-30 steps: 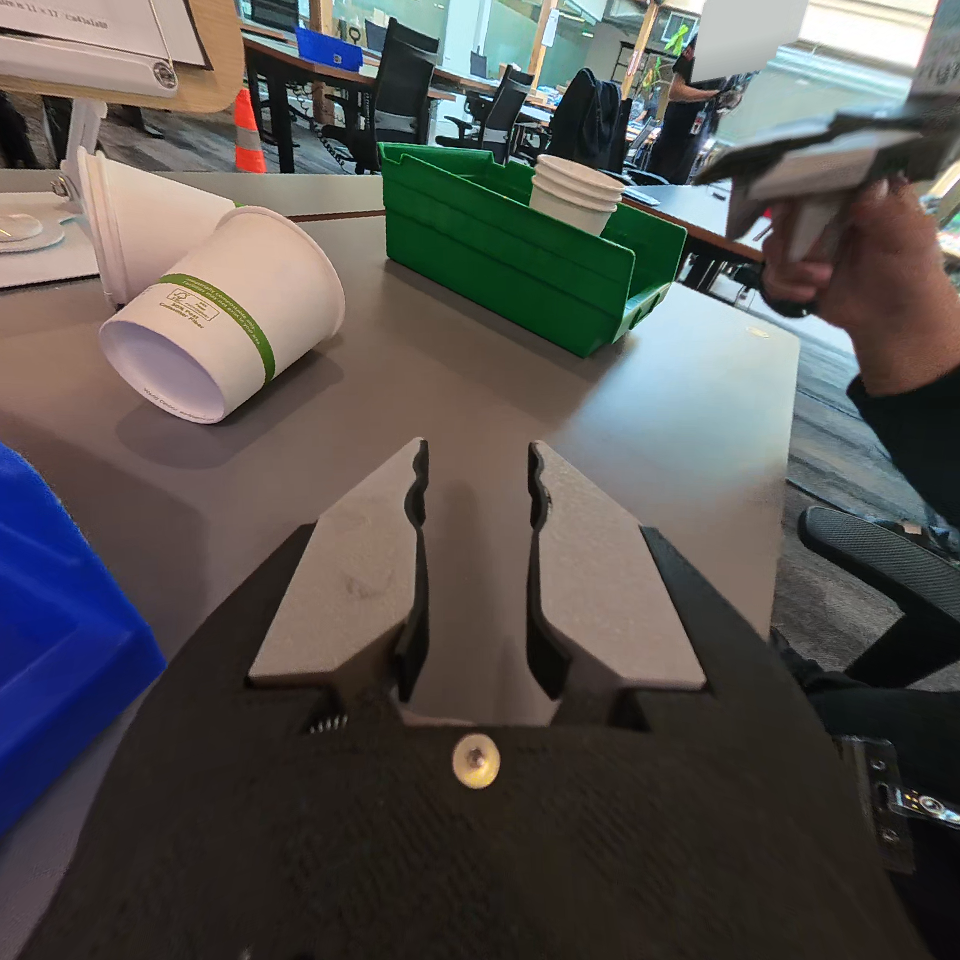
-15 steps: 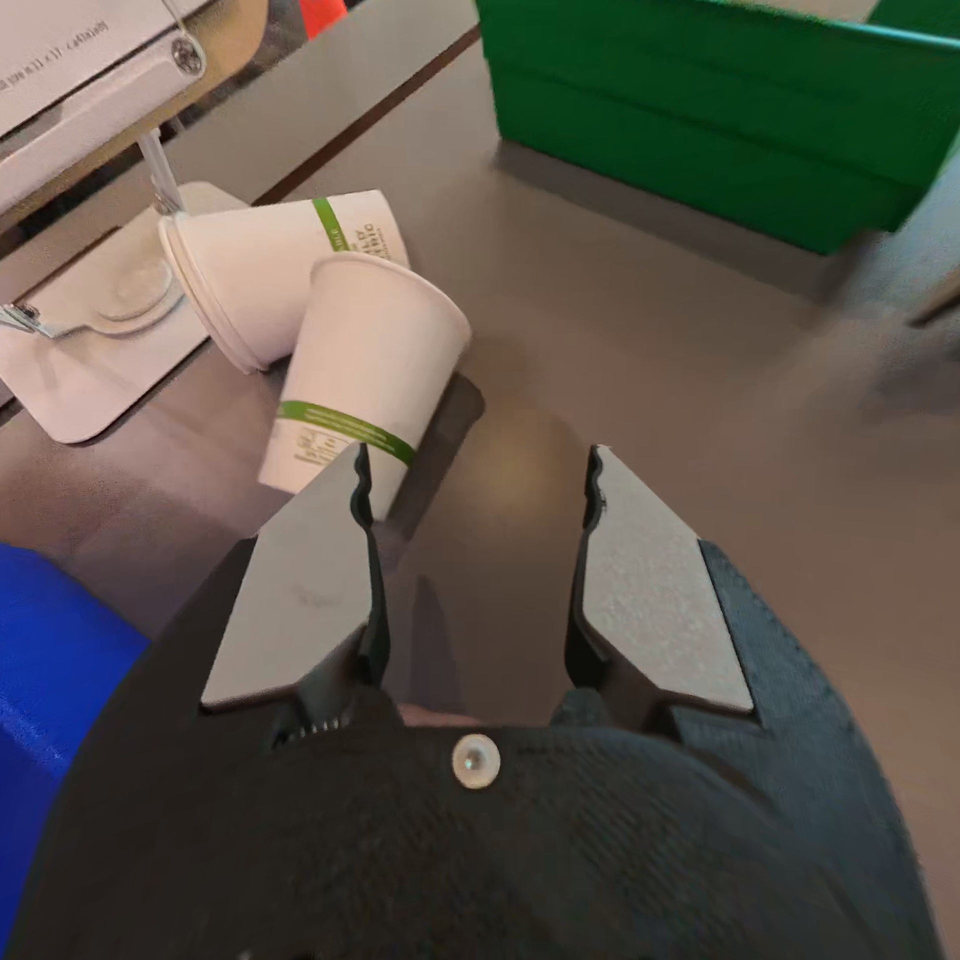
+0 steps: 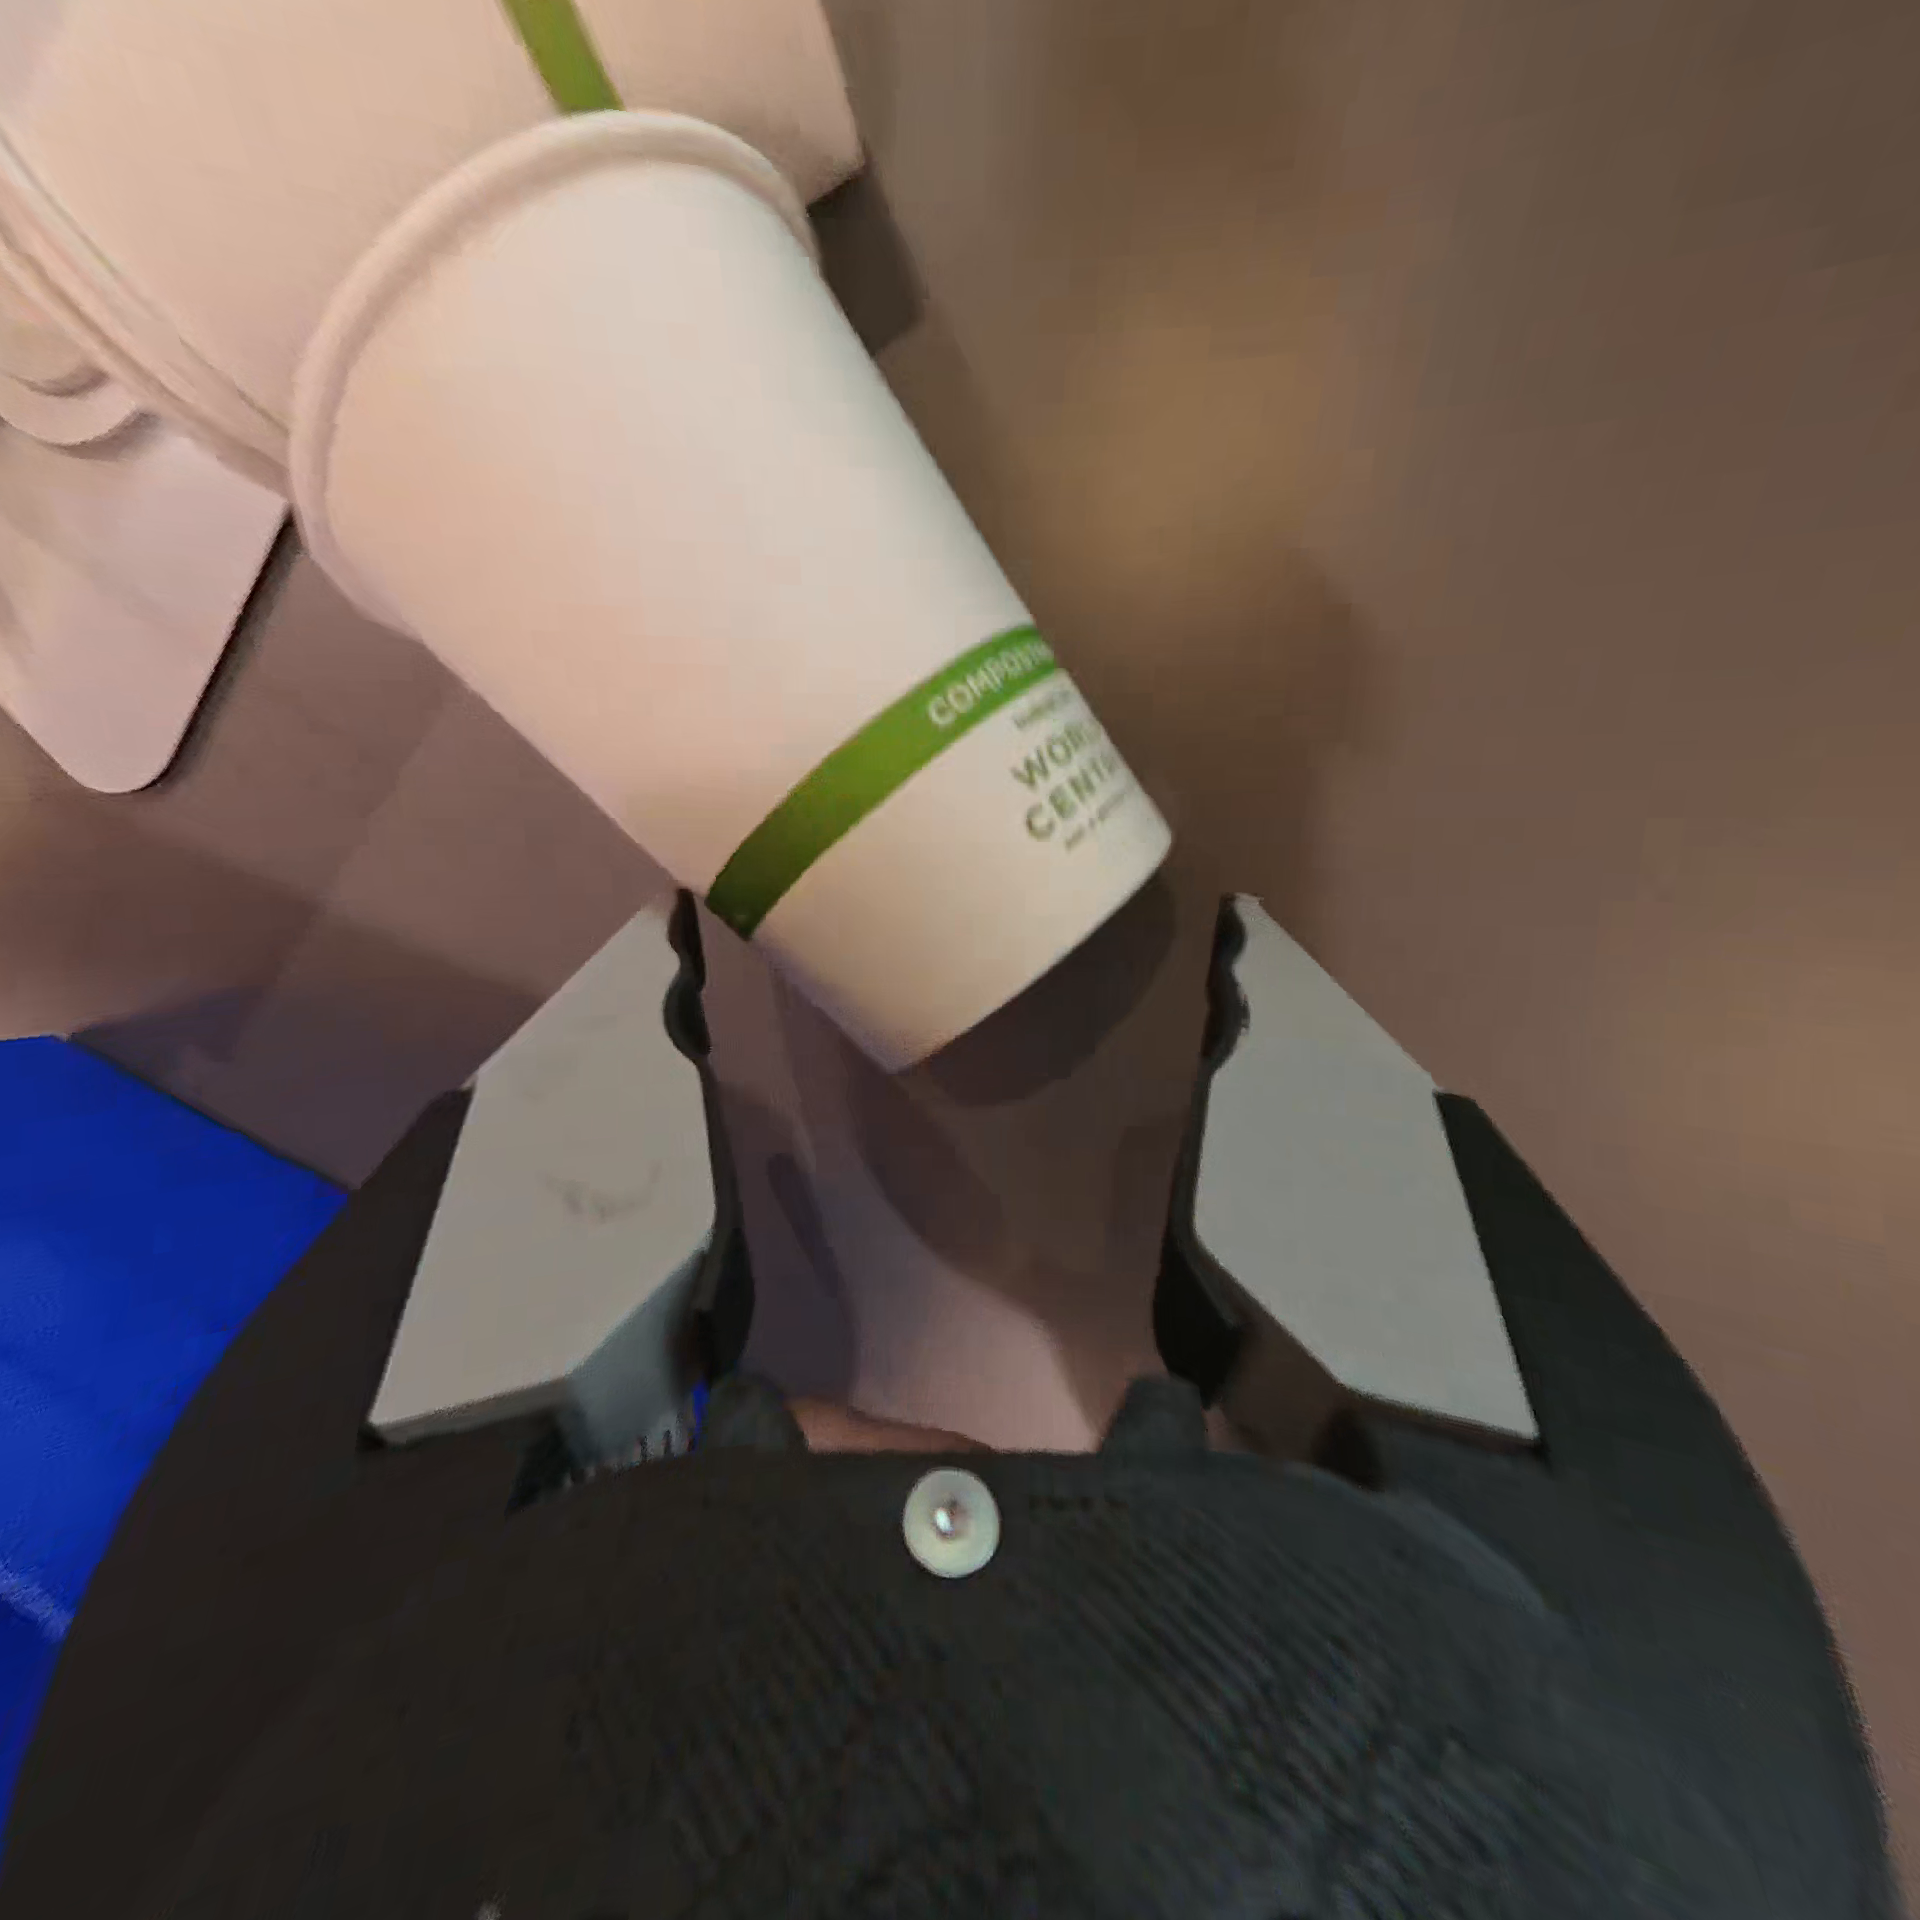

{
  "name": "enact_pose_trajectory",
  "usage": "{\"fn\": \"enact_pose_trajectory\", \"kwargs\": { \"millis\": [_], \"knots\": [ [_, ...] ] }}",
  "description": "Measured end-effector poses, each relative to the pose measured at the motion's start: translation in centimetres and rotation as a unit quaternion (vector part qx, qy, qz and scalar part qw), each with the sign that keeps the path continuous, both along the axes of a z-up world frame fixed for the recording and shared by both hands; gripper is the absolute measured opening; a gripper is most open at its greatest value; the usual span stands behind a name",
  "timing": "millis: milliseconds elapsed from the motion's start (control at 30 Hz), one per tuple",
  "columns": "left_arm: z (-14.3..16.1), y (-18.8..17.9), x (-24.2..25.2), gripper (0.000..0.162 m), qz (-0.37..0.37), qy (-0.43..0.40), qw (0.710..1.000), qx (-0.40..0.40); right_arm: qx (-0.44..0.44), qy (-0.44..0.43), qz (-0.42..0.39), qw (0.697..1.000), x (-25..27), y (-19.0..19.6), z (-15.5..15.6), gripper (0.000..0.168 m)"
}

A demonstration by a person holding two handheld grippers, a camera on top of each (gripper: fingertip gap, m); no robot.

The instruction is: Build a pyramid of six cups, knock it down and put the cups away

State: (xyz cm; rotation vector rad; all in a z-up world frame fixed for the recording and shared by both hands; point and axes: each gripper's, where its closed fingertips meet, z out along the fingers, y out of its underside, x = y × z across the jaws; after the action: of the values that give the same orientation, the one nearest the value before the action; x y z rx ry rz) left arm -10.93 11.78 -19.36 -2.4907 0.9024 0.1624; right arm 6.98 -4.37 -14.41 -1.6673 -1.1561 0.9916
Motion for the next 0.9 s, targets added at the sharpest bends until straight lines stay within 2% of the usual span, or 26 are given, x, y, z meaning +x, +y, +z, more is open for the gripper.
{"fn": "enact_pose_trajectory", "kwargs": {
  "millis": [33, 167, 233, 333, 400, 500, 633, 700, 767, 900],
  "knots": [
    [-0.1, -0.6, 0.6, 0.094, -0.009, -0.009, 1.0, -0.008, -0.001, 0.001, 0.0, 1.0, 0.0, 0.0, 0.0, 0.04],
    [-0.4, -1.3, 0.7, 0.097, 0.001, -0.006, 1.0, -0.016, -0.009, 0.003, -0.002, 1.0, 0.1, 0.2, 0.0, 0.04],
    [-0.1, -1.9, 2.3, 0.099, 0.008, -0.077, 0.996, -0.041, -0.013, 0.003, -0.002, 1.0, 0.1, 0.2, 0.0, 0.04],
    [1.7, -2.0, 4.7, 0.102, 0.036, -0.211, 0.975, -0.064, -0.014, 0.004, -0.002, 1.0, 0.1, 0.2, 0.0, 0.04],
    [2.5, -1.4, 4.8, 0.104, 0.068, -0.256, 0.962, -0.063, -0.015, 0.003, -0.001, 1.0, 0.1, 0.2, -0.1, 0.039],
    [2.3, 0.4, 3.4, 0.108, 0.128, -0.254, 0.958, -0.041, -0.022, -0.002, 0.003, 1.0, 0.0, 0.2, -0.3, 0.039],
    [1.6, 1.9, 4.7, 0.111, 0.169, -0.288, 0.941, -0.053, -0.021, -0.002, 0.004, 1.0, -0.1, 0.1, -0.3, 0.039],
    [0.5, 2.6, 4.5, 0.1, 0.189, -0.271, 0.943, -0.047, -0.019, -0.001, 0.004, 1.0, 0.0, 0.1, -0.2, 0.039],
    [-0.3, 3.0, 5.0, 0.092, 0.187, -0.282, 0.94, -0.039, -0.017, -0.001, 0.005, 1.0, 0.0, 0.0, -0.2, 0.039],
    [0.2, 2.3, 6.3, 0.091, 0.149, -0.32, 0.936, -0.004, -0.008, 0.005, 0.008, 1.0, 0.0, -0.2, 0.1, 0.039]
  ]
}}
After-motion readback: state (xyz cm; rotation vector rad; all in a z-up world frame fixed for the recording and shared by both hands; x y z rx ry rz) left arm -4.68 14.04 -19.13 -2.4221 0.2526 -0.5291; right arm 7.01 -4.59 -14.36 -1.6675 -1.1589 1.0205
